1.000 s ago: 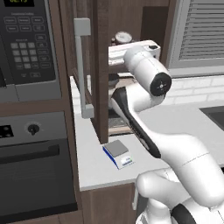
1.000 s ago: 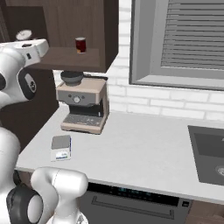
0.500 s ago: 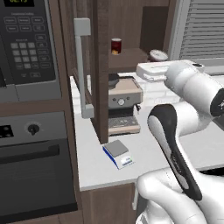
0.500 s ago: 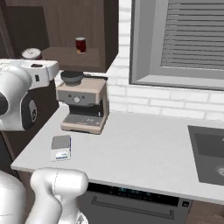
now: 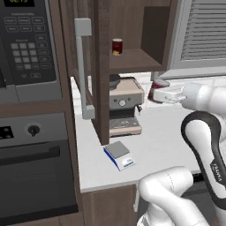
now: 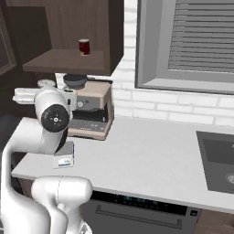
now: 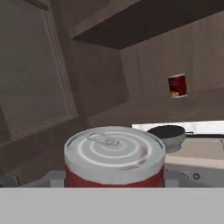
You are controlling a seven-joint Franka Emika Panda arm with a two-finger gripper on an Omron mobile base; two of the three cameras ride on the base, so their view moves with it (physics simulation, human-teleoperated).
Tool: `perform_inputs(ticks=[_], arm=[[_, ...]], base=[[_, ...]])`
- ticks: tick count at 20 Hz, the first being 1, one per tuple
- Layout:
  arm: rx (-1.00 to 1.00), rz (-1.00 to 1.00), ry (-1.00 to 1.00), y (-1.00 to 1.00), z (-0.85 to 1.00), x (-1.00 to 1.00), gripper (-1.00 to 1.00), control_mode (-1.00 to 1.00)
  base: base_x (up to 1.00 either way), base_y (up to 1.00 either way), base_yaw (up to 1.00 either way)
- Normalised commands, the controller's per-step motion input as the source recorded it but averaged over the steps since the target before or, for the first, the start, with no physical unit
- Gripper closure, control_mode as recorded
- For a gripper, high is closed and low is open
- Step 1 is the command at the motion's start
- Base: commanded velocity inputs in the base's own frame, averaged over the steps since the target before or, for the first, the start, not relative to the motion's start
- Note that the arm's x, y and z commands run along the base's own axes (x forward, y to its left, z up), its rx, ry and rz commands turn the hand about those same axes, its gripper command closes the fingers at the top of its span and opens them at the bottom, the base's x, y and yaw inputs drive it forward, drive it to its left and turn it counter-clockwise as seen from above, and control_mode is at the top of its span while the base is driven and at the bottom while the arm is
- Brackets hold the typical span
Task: Pick the canned food and place it on the digital scale for weighing, and close the cabinet.
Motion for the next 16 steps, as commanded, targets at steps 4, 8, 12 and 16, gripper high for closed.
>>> perform_inputs(ticks=[4, 8, 12, 16], arm=[[-0.02, 0.43, 0.07, 0.00, -0.79, 0.61, 1.00, -1.00], [-0.03, 0.45, 0.04, 0.00, -0.77, 0.74, 1.00, -1.00], [-0.04, 0.35, 0.01, 0.00, -0.75, 0.68, 1.00, -1.00], [-0.06, 0.25, 0.00, 0.08, -0.67, 0.41, 1.00, -1.00]], base=[[0.00, 0.00, 0.00], [0.00, 0.00, 0.00], [0.00, 0.00, 0.00], [0.00, 0.00, 0.00]])
